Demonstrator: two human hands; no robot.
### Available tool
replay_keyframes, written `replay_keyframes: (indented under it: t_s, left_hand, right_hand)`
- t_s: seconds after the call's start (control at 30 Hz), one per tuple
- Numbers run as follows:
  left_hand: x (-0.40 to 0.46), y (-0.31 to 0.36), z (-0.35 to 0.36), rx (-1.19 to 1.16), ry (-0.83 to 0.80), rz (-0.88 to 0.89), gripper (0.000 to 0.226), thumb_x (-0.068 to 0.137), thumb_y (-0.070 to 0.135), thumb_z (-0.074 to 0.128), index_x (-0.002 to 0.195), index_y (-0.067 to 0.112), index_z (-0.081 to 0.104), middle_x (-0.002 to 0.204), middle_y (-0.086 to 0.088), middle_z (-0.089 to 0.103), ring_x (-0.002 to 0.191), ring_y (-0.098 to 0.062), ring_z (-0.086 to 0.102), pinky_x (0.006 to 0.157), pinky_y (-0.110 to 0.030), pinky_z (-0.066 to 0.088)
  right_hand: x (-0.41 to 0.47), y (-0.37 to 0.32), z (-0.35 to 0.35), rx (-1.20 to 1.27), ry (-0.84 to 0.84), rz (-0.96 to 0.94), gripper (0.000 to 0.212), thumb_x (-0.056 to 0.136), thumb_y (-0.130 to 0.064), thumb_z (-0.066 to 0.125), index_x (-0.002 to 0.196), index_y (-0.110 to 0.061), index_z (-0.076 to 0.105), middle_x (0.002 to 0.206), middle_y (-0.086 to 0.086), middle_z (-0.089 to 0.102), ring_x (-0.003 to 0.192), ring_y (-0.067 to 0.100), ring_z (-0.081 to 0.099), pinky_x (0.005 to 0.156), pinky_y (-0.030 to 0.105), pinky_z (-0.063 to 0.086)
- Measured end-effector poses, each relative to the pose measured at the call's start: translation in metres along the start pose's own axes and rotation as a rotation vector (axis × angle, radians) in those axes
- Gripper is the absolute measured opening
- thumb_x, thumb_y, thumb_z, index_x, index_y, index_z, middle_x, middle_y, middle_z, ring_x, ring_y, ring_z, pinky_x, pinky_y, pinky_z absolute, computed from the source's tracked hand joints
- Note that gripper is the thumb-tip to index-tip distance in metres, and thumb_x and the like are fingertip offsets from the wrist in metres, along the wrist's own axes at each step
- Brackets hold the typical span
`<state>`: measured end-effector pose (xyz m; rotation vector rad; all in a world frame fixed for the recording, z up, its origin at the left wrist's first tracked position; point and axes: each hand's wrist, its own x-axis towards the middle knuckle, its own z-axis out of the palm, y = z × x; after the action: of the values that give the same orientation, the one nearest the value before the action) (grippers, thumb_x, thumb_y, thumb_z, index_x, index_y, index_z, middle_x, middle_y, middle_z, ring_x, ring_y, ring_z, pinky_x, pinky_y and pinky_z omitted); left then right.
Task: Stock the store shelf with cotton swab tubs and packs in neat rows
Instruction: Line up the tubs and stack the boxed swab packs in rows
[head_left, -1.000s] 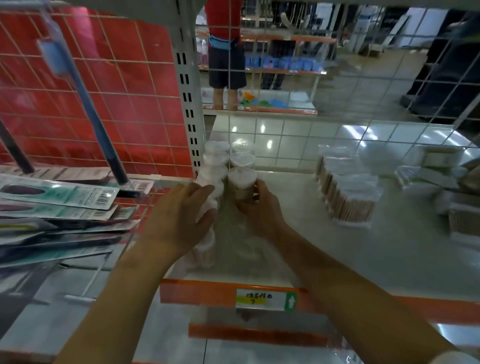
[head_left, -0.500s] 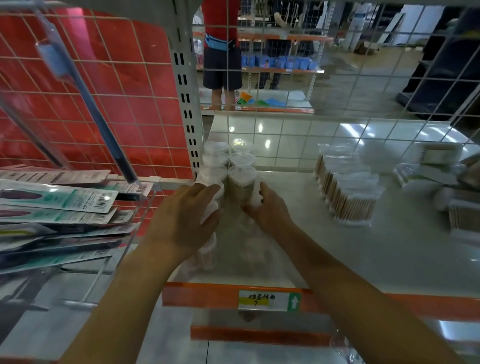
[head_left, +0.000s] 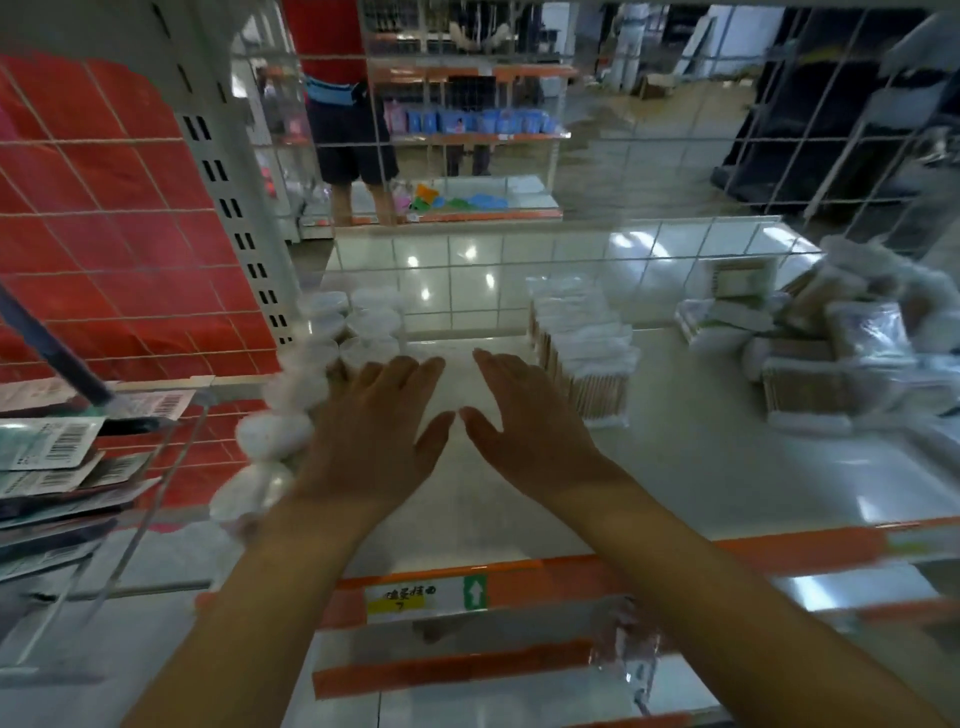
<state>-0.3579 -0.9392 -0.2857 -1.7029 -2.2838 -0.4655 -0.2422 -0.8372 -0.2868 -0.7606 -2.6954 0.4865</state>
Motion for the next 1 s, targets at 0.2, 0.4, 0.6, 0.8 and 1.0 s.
replay_keyframes:
  t_s: [0.2,0.4,0.6,0.8,1.0]
  left_hand:
    - [0.026,0.056,0.018,0.001,-0.037,0.048,0.050,0.083,0.038,0.040,0.115,0.006,0.059,0.098,-0.011,0.065,0.083,-0.031,0.064,0.067,-0.040,0.053]
    - [0.046,0.122,0.039,-0.061,-0.045,0.081,0.042,0.078,0.021,0.070,0.115,0.005,0.060,0.099,-0.011,0.066,0.084,-0.033,0.063,0.066,-0.042,0.052]
    - [0.064,0.183,0.062,-0.099,-0.040,0.102,0.046,0.082,0.026,0.065,0.123,0.008,0.057,0.109,-0.010,0.064,0.096,-0.032,0.060,0.074,-0.041,0.049]
    - [0.084,0.239,0.092,-0.171,-0.071,0.118,0.048,0.088,0.028,0.058,0.132,0.010,0.050,0.119,-0.009,0.058,0.106,-0.030,0.054,0.083,-0.041,0.044]
    - [0.116,0.296,0.123,-0.214,-0.039,0.192,0.038,0.078,0.019,0.066,0.112,0.004,0.061,0.100,-0.013,0.065,0.086,-0.034,0.061,0.068,-0.042,0.050]
  right_hand:
    - [-0.023,0.048,-0.036,-0.037,0.014,0.063,0.058,0.096,-0.033,0.043,0.146,-0.013,0.020,0.142,0.006,0.037,0.127,0.022,0.036,0.102,0.028,0.030]
    - [-0.049,0.103,-0.068,-0.055,0.009,0.134,0.059,0.096,-0.031,0.043,0.147,-0.014,0.018,0.147,0.003,0.032,0.132,0.021,0.031,0.105,0.031,0.028]
    - [-0.074,0.163,-0.094,-0.050,-0.008,0.218,0.058,0.097,-0.035,0.039,0.147,-0.016,0.017,0.149,0.001,0.028,0.136,0.019,0.026,0.107,0.029,0.025]
    - [-0.099,0.217,-0.117,-0.021,-0.007,0.274,0.054,0.097,-0.034,0.041,0.145,-0.015,0.024,0.145,0.003,0.034,0.134,0.019,0.028,0.105,0.027,0.024]
    - [-0.122,0.272,-0.148,-0.021,0.077,0.319,0.045,0.096,-0.028,0.044,0.139,-0.015,0.037,0.138,0.004,0.043,0.127,0.021,0.036,0.098,0.025,0.026]
